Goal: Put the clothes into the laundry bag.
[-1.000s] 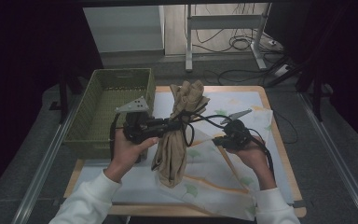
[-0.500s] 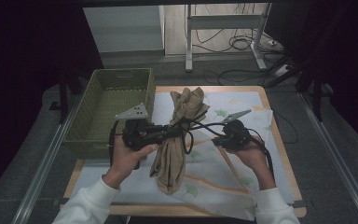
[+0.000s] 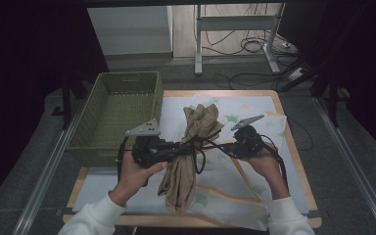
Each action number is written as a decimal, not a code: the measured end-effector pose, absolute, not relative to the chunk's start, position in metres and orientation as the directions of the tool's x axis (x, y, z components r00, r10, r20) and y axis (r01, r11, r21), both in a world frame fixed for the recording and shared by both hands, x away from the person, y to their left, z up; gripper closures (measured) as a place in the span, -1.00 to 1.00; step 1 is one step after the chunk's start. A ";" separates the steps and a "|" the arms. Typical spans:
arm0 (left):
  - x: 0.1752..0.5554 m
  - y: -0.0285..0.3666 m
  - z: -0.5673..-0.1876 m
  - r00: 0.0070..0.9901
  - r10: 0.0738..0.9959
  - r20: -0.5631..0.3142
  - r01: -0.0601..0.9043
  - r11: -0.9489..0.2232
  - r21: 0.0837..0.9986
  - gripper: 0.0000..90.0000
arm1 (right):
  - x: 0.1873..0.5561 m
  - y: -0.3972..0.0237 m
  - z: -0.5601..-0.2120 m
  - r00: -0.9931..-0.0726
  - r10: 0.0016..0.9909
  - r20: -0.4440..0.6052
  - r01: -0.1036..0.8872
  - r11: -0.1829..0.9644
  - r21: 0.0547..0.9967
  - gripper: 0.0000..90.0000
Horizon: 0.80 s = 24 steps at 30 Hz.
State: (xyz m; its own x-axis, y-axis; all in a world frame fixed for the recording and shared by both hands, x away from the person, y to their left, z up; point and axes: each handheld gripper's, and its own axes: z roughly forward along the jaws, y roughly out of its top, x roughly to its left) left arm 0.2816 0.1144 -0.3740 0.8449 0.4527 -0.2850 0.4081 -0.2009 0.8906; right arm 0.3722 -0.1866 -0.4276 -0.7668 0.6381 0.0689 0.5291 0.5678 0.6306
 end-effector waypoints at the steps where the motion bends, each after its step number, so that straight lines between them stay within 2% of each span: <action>1: 0.281 0.114 -0.375 0.845 0.452 -0.285 0.408 -0.203 0.890 0.76 | 0.372 -0.186 -0.428 -0.767 0.638 0.069 0.529 0.568 0.630 0.92; 24: 0.270 0.101 -0.406 0.856 0.415 -0.308 0.449 -0.302 0.841 0.76 | 0.372 -0.187 -0.426 -0.766 0.640 0.067 0.527 0.564 0.635 0.92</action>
